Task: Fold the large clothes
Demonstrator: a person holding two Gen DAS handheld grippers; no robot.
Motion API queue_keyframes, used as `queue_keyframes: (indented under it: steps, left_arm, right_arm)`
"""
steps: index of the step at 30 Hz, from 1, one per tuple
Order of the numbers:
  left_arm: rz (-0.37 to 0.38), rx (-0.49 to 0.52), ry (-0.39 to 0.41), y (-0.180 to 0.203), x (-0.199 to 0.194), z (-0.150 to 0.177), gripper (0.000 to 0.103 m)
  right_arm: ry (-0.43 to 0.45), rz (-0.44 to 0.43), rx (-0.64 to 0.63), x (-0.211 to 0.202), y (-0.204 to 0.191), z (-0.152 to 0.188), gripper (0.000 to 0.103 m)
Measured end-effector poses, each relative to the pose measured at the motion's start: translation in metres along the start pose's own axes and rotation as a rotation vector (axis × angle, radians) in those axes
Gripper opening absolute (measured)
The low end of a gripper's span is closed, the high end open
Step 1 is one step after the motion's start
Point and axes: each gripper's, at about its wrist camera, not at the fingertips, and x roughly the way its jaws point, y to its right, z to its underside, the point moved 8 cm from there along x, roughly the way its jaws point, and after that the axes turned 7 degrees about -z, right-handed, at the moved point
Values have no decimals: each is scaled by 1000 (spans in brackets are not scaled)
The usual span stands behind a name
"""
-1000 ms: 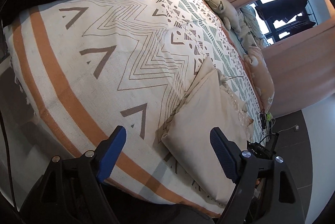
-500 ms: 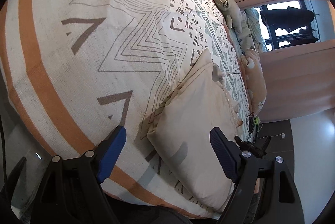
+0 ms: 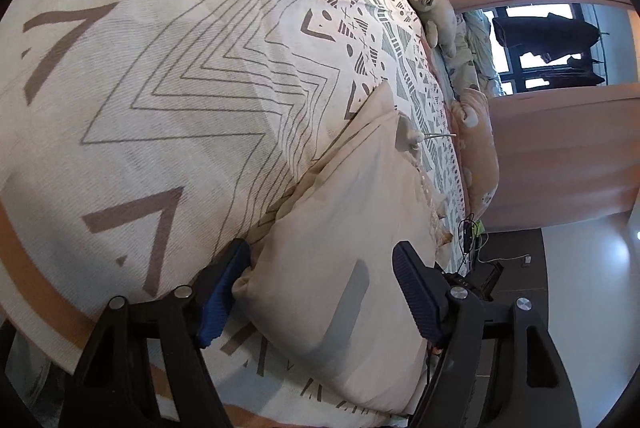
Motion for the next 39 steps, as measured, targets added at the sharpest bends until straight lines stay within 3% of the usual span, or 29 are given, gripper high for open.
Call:
queue_keyframes:
  steps: [5, 6, 7, 13, 18, 20, 22, 23, 31, 32, 34, 36, 39]
  left_arm:
    - [-27, 21, 4, 1, 8, -2, 53]
    - [-40, 25, 0, -1, 10, -2, 39]
    - [-44, 18, -6, -4, 11, -1, 32]
    - [18, 8, 19, -2, 0, -2, 19]
    - [103, 43, 31, 24, -14, -5, 18]
    - [136, 57, 33, 38, -19, -6, 18]
    - [158, 77, 35, 51, -23, -7, 17]
    - [167, 85, 34, 57, -24, -7, 17]
    - [225, 156, 49, 103, -41, -2, 15]
    - [232, 158, 50, 109, -43, 0, 15]
    - [252, 164, 52, 117, -47, 1, 13]
    - [268, 178, 57, 126, -50, 1, 12]
    - [285, 192, 55, 140, -53, 1, 10]
  right_arm:
    - [8, 33, -20, 1, -5, 0, 0]
    - [3, 46, -32, 2, -6, 0, 0]
    - [-5, 60, -45, 1, -9, 0, 0]
    - [-53, -1, 29, -21, -12, 0, 0]
    - [-32, 4, -2, -58, -20, 13, 4]
    - [-24, 1, -33, -73, -26, 24, 23]
    - [-15, -13, -59, -87, -32, 35, 92]
    - [-4, -28, -61, -94, -34, 41, 93]
    - [26, -76, -54, -143, -30, 97, 92]
    - [20, -88, -58, -149, -30, 105, 89]
    - [-1, -110, -53, -158, -30, 121, 56]
    - [-34, -132, -35, -163, -27, 138, 41]
    - [-64, -163, -51, -170, -31, 163, 36]
